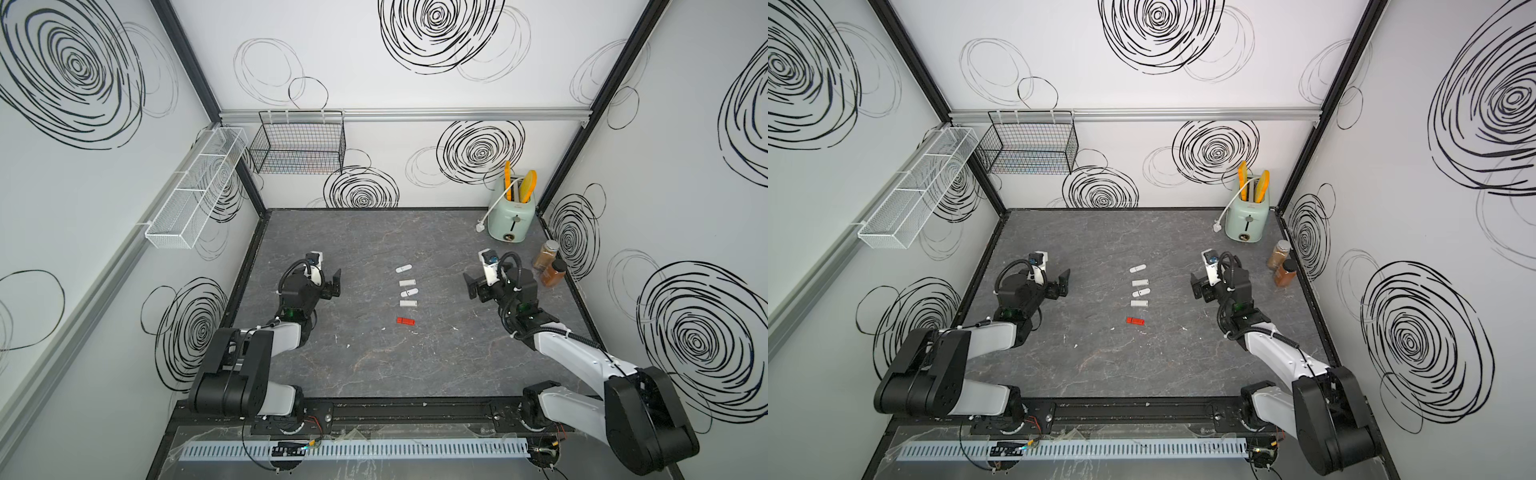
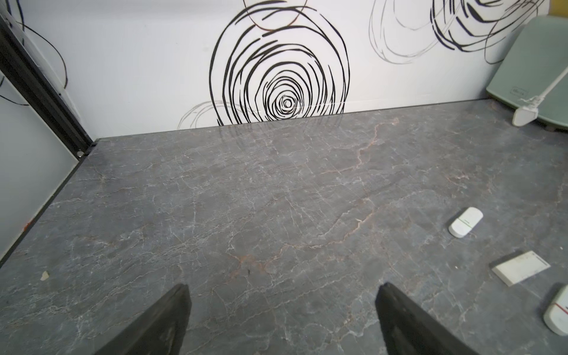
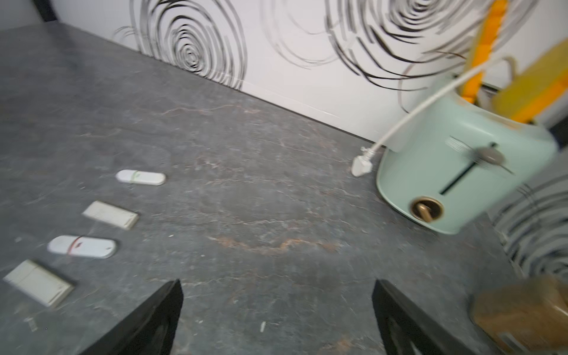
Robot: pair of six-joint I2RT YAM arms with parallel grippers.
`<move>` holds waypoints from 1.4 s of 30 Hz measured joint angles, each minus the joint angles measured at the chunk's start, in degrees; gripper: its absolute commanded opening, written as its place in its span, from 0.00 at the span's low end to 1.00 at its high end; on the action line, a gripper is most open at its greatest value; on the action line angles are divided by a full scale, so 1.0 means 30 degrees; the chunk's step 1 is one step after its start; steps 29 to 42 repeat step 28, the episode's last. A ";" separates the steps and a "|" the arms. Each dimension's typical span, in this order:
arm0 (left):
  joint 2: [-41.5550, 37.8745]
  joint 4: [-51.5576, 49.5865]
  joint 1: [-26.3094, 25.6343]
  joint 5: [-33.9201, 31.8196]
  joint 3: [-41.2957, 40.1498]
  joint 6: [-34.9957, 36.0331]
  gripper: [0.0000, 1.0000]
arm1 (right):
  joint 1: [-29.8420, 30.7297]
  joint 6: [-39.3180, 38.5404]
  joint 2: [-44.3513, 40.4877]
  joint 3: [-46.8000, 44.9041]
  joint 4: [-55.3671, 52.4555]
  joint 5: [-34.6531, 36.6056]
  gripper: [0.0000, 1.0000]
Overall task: Close the usb drive cover
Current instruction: Reset both arms
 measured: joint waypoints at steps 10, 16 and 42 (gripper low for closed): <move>0.0619 0.4816 0.0051 -0.1603 -0.3096 -0.0692 0.98 | -0.3585 0.1785 0.1945 -0.3308 0.6033 0.0058 0.99; 0.0627 0.5727 0.0044 -0.1989 -0.3075 -0.0692 0.98 | -0.4284 0.1916 0.2929 -0.3723 0.8087 -0.0576 0.99; 0.0627 0.5865 -0.0066 -0.2368 -0.3075 -0.0685 0.98 | -0.4197 0.1705 0.2404 -0.4269 0.9610 -0.1443 0.99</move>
